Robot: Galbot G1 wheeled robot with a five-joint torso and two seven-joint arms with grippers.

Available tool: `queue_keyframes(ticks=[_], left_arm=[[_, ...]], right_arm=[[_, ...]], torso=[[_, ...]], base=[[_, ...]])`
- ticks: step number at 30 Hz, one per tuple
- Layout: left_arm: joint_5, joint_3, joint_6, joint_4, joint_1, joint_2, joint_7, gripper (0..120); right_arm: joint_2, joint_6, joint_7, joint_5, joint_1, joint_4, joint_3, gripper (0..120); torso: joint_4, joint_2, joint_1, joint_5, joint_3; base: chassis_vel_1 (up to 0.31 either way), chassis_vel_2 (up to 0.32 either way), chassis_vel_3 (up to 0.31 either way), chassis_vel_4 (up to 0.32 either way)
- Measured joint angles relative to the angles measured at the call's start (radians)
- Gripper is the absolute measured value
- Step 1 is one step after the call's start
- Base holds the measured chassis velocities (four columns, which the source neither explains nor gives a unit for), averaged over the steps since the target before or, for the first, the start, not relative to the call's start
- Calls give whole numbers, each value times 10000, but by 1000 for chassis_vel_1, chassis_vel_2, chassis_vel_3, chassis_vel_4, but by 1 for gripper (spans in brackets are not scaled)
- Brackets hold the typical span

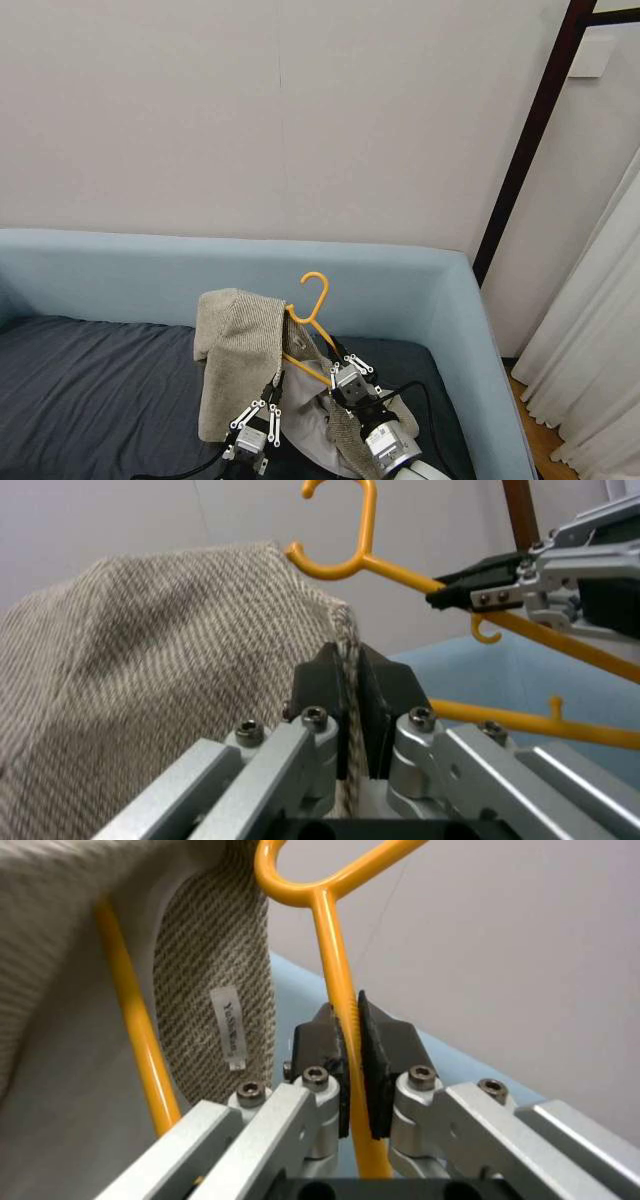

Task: Pick up the clothes from the sofa and hang them on the clothes hanger.

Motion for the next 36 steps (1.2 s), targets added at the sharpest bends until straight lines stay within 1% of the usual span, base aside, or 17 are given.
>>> queue_keyframes(ticks=[5,9,12,15,16,19,20,21,23,24,27,28,29,30,34,35,36], left_arm=[[-138,-228,-589,4,266,264,-233,30],[-838,-723,-1667,-114,831,1051,-398,48],[-1388,-883,-1868,-356,1001,1535,-378,53],[-3870,-1473,-1800,-1394,1200,3689,294,68],[-3870,-1473,-1800,-1394,1200,3689,294,68],[-6554,-2380,-1026,-1881,885,5739,1023,85],[-6554,-2380,-1026,-1881,885,5739,1023,85],[-7136,-2490,-833,-1800,680,6211,1279,87],[-8579,-2627,-317,-1318,-37,7624,2259,97],[-8579,-2627,-317,-1318,-37,7624,2259,97],[-10363,-2601,289,-546,-1024,9403,4367,100],[-10589,-2573,353,-380,-1223,9669,4739,100],[-10982,-2400,514,124,-1774,10318,5539,100],[-10982,-2400,514,124,-1774,10318,5539,100],[-11784,-1965,1100,1721,-3109,12069,7743,100],[-11784,-1965,1100,1721,-3109,12069,7743,100],[-11910,-1805,1374,2275,-3572,12539,8307,100]], right_arm=[[121,616,-311,-89,114,-98,369,4],[186,922,-451,-311,67,-189,595,4],[189,1027,-494,-472,-65,-240,740,4],[261,1417,-574,-1108,-302,-581,1018,4],[261,1417,-574,-1108,-302,-581,1018,4],[483,1862,-734,-1831,-249,-1099,1006,4],[483,1862,-734,-1831,-249,-1099,1006,4],[563,1941,-767,-1962,-226,-1227,985,4],[825,2136,-823,-2268,-181,-1586,960,4],[825,2136,-823,-2268,-181,-1586,960,4],[1058,2436,-882,-2608,-118,-2113,949,4],[1075,2474,-895,-2648,-99,-2185,941,4],[1093,2553,-935,-2728,-62,-2317,929,4],[1093,2553,-935,-2728,-62,-2317,929,4],[1235,2864,-1109,-2935,245,-2706,804,4],[1235,2864,-1109,-2935,245,-2706,804,4],[1315,2950,-1181,-3066,279,-2766,807,4]], torso=[[0,0,1,-1,0],[4,0,0,-3,0],[5,0,0,-4,0],[-1,1,0,-4,-1],[-1,1,0,-4,-1],[2,0,0,-2,0],[2,0,0,-2,0],[2,1,0,-5,0],[0,0,2,-6,0],[0,0,2,-6,0],[0,0,1,-3,1],[0,-1,1,-3,1],[1,-1,1,-3,1],[1,-1,1,-3,1],[0,-2,1,0,2],[0,-2,1,0,2],[2,-1,2,2,2]], base=[[0,0,0,0],[0,0,0,0],[0,0,0,0],[0,0,0,0],[0,0,0,0],[0,0,0,0],[0,0,0,0],[0,0,0,0],[0,0,0,0],[0,0,0,0],[0,0,0,0],[0,0,0,0],[0,0,0,0],[0,0,0,0],[0,0,0,0],[0,0,0,0],[0,0,0,0]])
